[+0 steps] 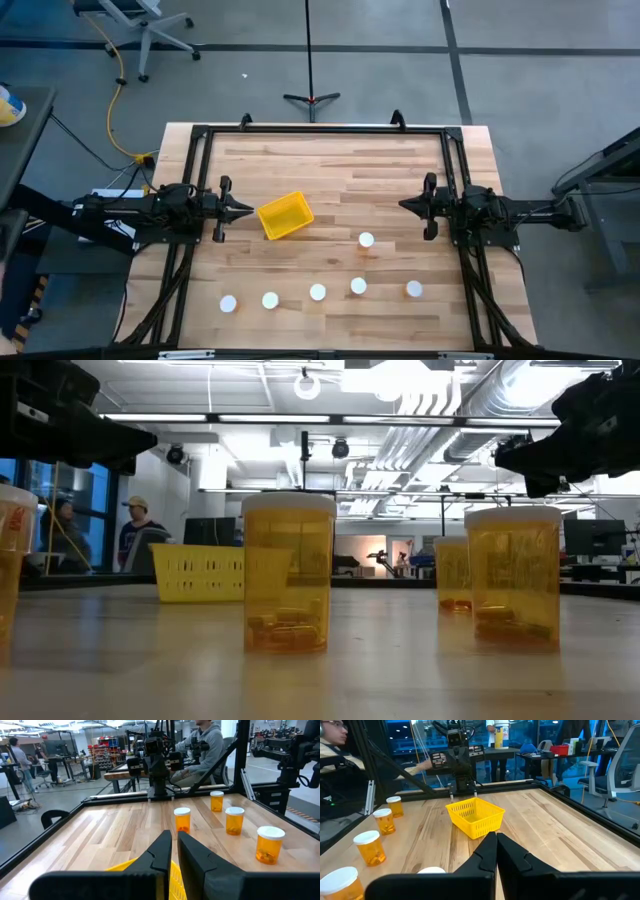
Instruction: Pick and place pill bottles into a basket
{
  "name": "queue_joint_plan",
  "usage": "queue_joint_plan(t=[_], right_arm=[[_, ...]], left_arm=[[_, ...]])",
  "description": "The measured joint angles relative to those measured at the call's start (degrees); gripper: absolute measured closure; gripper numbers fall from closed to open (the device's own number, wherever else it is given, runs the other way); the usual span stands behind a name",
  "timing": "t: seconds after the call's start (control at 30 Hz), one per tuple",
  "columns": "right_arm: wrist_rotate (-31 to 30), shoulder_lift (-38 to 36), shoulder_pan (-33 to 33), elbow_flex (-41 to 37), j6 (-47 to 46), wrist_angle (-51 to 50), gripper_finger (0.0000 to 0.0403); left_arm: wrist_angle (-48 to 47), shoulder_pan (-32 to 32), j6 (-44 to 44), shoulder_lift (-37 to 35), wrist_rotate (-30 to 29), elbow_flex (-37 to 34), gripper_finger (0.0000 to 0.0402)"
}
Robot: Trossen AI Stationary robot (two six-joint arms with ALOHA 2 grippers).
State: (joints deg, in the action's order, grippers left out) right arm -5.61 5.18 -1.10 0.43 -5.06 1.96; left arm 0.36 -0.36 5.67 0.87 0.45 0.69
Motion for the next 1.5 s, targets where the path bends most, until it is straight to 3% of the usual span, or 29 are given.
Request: queue_joint_plan(t=[1.5], right_arm=[[0.0, 0.0, 0.0, 0.0, 0.0, 0.0, 0.0402]], left_arm=[[0.0, 0.0, 0.0, 0.0, 0.0, 0.0, 0.0334]])
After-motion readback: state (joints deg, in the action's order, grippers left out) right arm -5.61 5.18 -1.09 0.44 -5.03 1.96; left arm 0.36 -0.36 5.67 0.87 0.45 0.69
